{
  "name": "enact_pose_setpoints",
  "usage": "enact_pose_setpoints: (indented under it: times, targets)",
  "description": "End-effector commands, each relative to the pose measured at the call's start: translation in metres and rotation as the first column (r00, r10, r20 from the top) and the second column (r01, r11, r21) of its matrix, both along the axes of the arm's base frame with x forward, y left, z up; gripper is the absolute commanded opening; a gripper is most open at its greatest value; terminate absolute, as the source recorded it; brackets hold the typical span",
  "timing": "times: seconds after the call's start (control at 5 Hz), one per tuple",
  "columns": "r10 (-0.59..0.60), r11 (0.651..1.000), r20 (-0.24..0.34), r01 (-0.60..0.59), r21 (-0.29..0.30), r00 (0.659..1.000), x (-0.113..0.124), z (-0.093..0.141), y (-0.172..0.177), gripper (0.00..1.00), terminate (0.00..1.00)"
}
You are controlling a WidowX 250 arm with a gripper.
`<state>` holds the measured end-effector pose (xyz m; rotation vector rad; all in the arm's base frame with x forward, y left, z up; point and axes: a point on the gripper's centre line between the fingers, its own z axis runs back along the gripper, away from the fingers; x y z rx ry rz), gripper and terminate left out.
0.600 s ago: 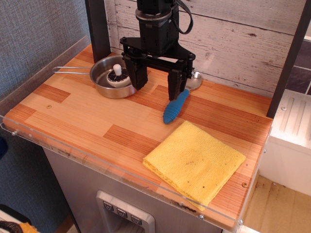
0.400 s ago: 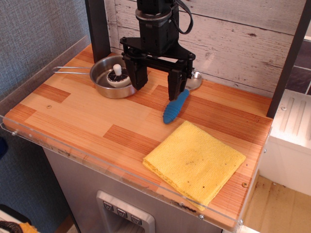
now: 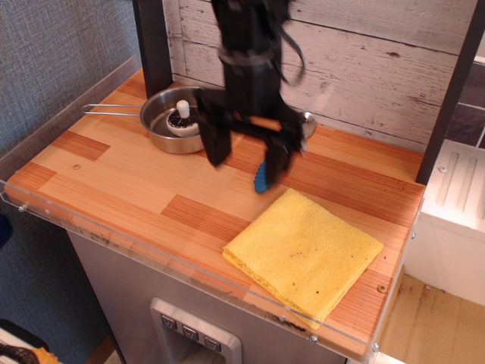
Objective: Move the yellow cloth all the way to the left
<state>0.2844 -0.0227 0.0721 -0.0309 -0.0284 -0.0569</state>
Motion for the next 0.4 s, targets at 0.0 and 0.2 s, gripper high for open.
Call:
enact_pose_setpoints:
  times: [0.0, 0.2]
  targets:
    - [-0.053, 0.999, 0.072, 0.053, 0.01, 0.996, -0.018, 0.003, -0.035, 1.0, 0.0]
    - [-0.079, 0.996, 0.059, 0.077, 0.032, 0.995, -0.016, -0.012, -0.043, 1.0, 0.0]
